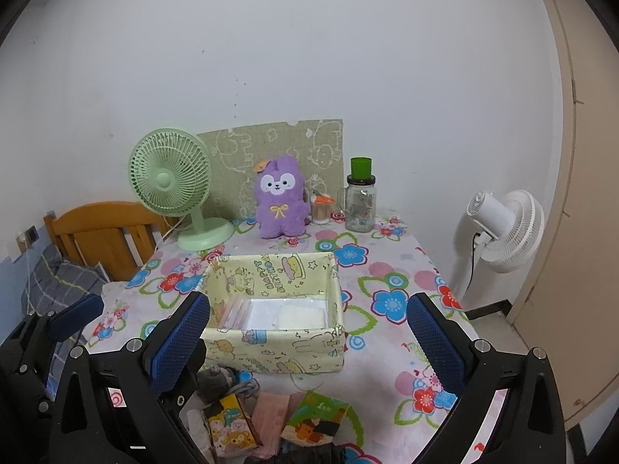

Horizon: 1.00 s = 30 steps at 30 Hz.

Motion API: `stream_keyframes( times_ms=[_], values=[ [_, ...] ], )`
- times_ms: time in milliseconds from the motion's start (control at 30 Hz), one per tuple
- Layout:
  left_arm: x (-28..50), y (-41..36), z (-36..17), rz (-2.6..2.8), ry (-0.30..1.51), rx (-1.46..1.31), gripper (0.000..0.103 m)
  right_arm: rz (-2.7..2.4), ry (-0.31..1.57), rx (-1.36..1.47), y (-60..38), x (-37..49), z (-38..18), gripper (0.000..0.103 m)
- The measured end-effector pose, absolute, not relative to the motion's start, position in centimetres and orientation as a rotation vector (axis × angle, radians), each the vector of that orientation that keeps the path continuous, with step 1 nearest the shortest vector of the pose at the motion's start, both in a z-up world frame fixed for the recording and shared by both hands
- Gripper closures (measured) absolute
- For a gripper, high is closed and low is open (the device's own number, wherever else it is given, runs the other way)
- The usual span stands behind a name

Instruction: Organize soft objects

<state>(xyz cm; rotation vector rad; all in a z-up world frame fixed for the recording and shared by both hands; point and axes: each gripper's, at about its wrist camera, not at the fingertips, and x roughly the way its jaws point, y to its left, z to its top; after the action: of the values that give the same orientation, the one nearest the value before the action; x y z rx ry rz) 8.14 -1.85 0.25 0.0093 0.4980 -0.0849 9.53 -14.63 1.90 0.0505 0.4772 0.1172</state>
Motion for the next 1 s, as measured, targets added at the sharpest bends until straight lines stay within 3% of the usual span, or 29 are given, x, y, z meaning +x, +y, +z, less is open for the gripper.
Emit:
stream_keyframes(
  times_ms=[1000],
  values=[
    [5.0,-1.5,-3.1,-0.116,0.525,-0.023,0.0,0.13,0.5,0.037,-14.3,6.2,-1.1,0.0]
  ],
)
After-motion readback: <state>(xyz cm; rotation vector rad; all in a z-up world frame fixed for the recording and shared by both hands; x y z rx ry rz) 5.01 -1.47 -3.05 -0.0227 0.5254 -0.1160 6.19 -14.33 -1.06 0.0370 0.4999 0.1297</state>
